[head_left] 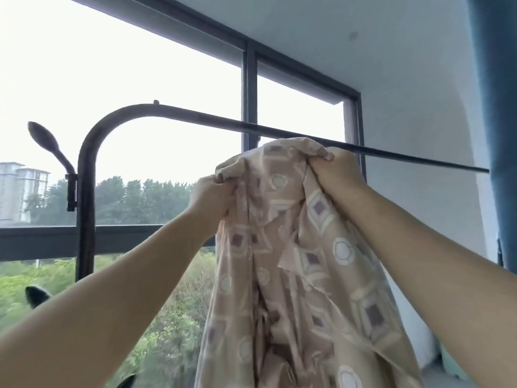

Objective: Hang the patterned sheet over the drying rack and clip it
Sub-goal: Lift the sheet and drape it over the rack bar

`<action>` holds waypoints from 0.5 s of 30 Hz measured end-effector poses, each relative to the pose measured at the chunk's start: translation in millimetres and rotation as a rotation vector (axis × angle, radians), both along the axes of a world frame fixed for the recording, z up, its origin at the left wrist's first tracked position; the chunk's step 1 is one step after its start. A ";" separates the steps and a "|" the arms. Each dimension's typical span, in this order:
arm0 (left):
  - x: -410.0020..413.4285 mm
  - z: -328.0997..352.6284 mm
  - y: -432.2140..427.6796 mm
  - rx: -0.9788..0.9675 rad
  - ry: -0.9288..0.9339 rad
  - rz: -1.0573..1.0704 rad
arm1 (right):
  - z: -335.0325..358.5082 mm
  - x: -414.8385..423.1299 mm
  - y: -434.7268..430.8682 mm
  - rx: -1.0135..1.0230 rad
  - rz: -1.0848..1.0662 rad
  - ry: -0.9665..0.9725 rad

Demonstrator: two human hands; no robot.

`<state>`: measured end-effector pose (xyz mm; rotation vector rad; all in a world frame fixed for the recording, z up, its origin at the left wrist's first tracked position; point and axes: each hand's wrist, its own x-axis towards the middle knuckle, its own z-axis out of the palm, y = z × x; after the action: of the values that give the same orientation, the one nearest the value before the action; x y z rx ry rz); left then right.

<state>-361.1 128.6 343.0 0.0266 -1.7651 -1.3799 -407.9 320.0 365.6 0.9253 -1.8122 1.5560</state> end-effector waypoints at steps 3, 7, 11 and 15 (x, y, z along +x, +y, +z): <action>-2.5 -1.7 2.6 0.028 0.009 0.012 | -3.6 -1.7 0.3 -0.018 0.092 -0.111; -9.3 7.7 14.5 0.047 0.061 -0.033 | 2.3 -0.1 2.1 -0.225 0.259 -0.315; -1.8 9.7 33.6 0.004 -0.003 -0.157 | 3.8 -3.9 -1.2 -0.319 0.252 -0.423; 15.6 -10.6 44.4 -0.087 0.050 -0.379 | 8.0 -14.1 -2.4 -0.396 0.227 -0.550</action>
<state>-345.5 173.0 332.4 -0.4051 -1.8497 -1.5487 -422.0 317.6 373.6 0.5582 -1.6697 2.3869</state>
